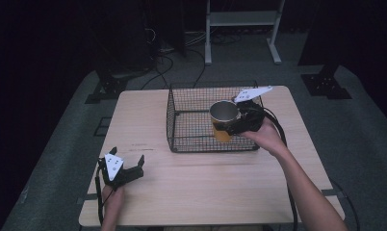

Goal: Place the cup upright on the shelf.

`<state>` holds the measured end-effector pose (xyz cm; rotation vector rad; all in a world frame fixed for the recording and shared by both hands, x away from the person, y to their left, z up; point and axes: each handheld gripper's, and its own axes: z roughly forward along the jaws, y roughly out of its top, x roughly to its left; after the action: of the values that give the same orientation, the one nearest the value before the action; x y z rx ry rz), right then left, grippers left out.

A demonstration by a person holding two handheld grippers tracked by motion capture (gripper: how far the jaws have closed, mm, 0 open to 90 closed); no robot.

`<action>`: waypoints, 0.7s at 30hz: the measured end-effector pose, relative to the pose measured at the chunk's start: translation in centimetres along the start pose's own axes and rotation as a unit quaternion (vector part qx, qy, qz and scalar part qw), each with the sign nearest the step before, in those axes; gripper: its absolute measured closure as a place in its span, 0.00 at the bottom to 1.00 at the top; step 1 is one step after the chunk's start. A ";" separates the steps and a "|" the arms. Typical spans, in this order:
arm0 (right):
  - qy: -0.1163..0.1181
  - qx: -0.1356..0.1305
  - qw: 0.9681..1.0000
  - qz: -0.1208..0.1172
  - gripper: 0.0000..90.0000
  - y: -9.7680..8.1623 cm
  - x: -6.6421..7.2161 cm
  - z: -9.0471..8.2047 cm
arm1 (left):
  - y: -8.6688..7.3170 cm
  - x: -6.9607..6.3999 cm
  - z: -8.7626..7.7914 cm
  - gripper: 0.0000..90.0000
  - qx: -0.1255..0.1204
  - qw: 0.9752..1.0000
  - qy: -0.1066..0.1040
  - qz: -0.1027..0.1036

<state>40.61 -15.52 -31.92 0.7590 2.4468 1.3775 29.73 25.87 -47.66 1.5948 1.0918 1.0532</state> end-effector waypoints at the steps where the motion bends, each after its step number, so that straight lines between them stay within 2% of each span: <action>1: 0.001 0.000 1.000 -0.001 0.14 0.1 -0.1 0.1 | 0.0 0.0 0.0 0.00 0.000 1.000 0.000 0.000; 13: 0.009 0.009 1.000 -0.002 0.14 1.7 -1.0 1.5 | 0.0 0.0 0.0 0.00 0.000 1.000 -0.001 -0.002; 21: 0.015 0.019 1.000 0.005 0.14 2.1 -2.5 3.2 | 0.0 0.1 0.0 0.00 0.000 1.000 -0.001 -0.003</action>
<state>44.79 -13.61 -31.95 0.7658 2.5030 1.3597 29.74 25.94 -47.65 1.5907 1.0938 1.0467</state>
